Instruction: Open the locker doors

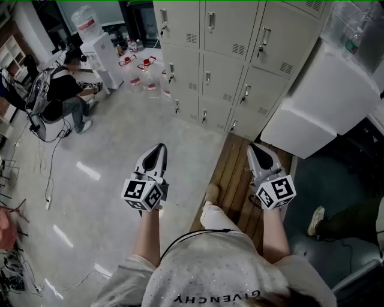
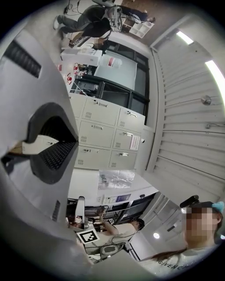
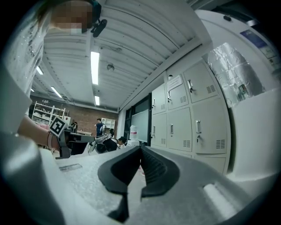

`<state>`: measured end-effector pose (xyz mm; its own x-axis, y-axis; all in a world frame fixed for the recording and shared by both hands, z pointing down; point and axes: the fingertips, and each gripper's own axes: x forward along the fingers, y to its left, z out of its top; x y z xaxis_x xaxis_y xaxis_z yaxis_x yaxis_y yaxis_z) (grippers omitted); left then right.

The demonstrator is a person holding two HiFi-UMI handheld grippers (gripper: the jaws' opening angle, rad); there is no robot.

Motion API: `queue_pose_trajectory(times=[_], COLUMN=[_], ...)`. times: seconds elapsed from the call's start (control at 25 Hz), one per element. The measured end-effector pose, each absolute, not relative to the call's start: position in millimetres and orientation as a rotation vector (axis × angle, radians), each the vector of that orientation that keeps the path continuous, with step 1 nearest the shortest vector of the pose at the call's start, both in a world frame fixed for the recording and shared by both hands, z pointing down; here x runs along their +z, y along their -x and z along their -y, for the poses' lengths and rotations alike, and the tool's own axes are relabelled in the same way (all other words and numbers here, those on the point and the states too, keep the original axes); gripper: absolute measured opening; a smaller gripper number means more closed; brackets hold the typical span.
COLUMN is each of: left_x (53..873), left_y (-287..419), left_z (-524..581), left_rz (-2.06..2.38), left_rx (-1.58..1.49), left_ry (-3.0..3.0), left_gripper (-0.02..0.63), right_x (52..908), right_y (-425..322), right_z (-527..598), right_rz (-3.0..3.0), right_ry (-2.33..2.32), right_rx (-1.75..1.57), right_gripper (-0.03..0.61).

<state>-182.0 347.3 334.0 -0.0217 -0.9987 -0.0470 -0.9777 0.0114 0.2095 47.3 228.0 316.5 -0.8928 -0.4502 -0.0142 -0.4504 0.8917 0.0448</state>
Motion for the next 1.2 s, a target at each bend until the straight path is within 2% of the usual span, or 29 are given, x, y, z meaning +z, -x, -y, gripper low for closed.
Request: queue_pose_trajectory(times=[0.68,1.2], left_x=[338.8,361.8], left_y=[184.8,178.9], left_z=[-25.9,64.9], left_rz=[1.919,1.832], left_rx=[-0.193,-0.161], left_ry=[-2.295,-2.309], left_gripper=[-0.002,-0.002], right_x=[331.5,323.8], right_y=[-37.0,-31.2], right_z=[50.6,144.1], right_rz=[-2.965,-2.937], right_ry=[0.912,0.972], right_rx=[-0.025,-0.031], right_gripper=[0.077,0.110])
